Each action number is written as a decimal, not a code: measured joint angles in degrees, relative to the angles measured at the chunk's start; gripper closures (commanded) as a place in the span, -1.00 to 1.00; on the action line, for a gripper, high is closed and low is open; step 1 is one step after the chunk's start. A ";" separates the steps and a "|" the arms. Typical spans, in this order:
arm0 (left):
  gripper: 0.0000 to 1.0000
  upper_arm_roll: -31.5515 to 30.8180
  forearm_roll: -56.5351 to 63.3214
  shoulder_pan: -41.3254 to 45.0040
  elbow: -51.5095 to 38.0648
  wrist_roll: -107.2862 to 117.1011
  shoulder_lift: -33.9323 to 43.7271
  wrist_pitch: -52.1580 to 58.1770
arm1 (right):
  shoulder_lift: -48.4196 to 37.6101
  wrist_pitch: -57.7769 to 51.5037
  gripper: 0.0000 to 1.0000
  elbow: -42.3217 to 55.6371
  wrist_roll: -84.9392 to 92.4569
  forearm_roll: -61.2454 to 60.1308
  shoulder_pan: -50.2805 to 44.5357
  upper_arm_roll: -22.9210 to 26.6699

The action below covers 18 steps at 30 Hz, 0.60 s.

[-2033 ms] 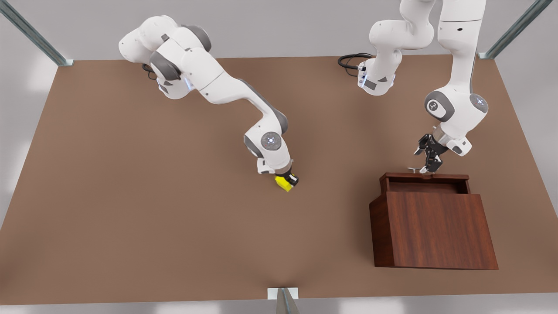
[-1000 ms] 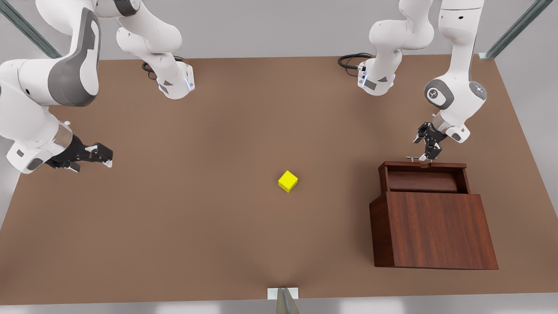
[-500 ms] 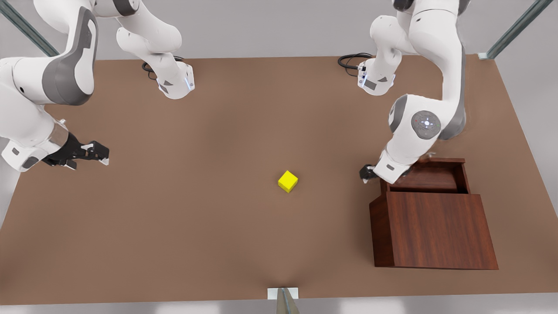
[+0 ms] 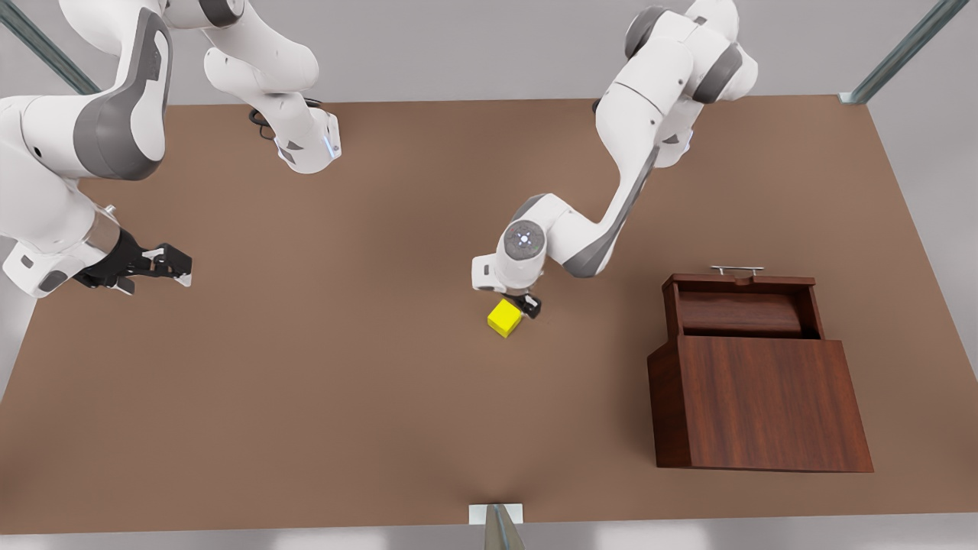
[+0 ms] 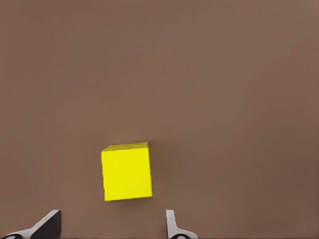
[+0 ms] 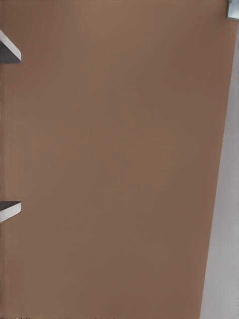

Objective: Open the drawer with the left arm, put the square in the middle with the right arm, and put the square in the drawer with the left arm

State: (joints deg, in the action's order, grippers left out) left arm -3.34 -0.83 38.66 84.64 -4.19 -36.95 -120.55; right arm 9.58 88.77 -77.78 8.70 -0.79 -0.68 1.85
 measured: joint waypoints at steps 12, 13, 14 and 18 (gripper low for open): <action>-1.00 0.62 0.54 0.09 0.09 0.66 -6.94 -3.91 | 0.00 -0.09 -1.00 0.00 0.00 0.00 0.00 0.00; -1.00 0.70 0.73 0.10 0.10 0.74 -7.43 -4.45 | 0.00 -0.03 -1.00 0.00 0.00 0.00 0.02 0.00; -1.00 0.70 0.88 0.10 0.09 0.78 -7.84 -4.52 | 0.00 -0.08 -1.00 0.00 0.00 0.00 0.06 0.00; -1.00 0.70 1.22 0.10 0.09 1.50 -8.75 -5.70 | 0.08 0.00 -1.00 0.00 0.00 0.09 0.07 0.00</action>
State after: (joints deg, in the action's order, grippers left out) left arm -2.64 0.39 38.76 84.73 -2.69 -45.70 -126.25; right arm 9.67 88.77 -77.78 8.70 -0.70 -0.61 1.84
